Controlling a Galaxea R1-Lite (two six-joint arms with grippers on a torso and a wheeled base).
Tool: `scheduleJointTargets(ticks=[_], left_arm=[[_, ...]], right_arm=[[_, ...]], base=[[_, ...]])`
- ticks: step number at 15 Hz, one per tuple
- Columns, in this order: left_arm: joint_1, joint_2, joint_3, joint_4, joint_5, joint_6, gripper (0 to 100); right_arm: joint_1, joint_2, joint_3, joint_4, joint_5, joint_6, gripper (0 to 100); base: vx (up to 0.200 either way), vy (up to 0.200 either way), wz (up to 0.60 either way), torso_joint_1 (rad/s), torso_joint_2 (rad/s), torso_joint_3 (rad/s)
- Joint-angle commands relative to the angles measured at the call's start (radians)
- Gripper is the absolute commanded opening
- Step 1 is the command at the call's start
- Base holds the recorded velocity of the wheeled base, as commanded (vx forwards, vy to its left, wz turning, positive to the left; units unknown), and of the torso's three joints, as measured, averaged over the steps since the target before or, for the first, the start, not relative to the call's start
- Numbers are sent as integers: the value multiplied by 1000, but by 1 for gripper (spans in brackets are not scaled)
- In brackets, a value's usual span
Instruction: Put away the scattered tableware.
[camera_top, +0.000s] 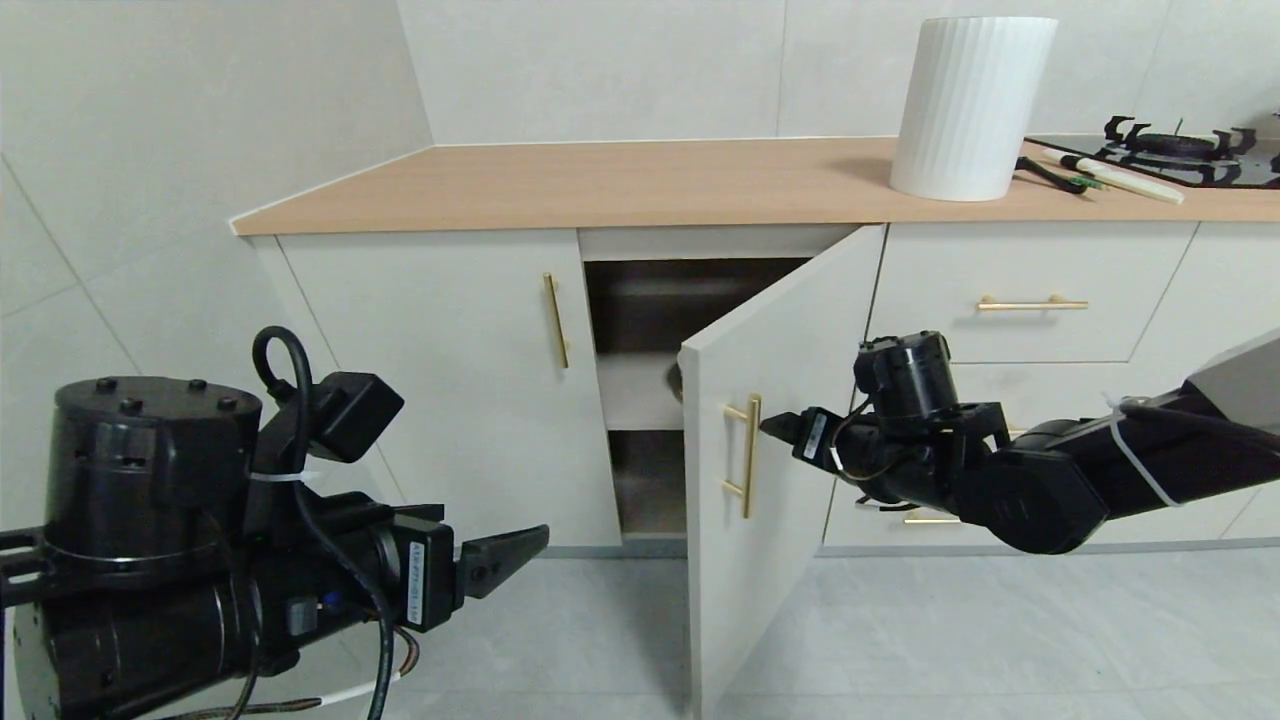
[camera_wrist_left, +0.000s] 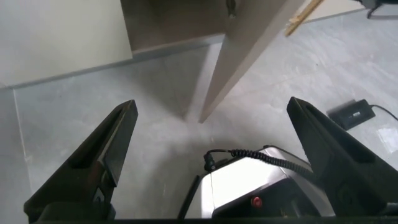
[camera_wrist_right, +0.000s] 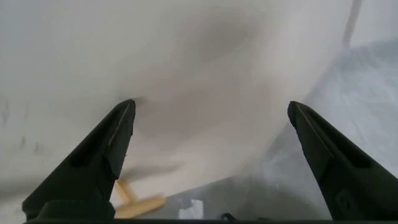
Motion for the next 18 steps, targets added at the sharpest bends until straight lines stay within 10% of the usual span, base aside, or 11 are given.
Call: scheduleJointTargets(ticks=[1,9,18], left_arm=[[1,3,-1,-1,1,-2,100],[1,3,-1,-1,1,-2,100],[1,3,-1,-2,1,-3,100]], right_arm=[[0,5,0,-9,0,9,100],[-1,48,-78,-16,-1,129,100],[-44,72,-143,-16,-38,207,100]], base=[[200,0,0,2,12,2],[200,0,0,5,3,0],[0,0,0,0,0,0]])
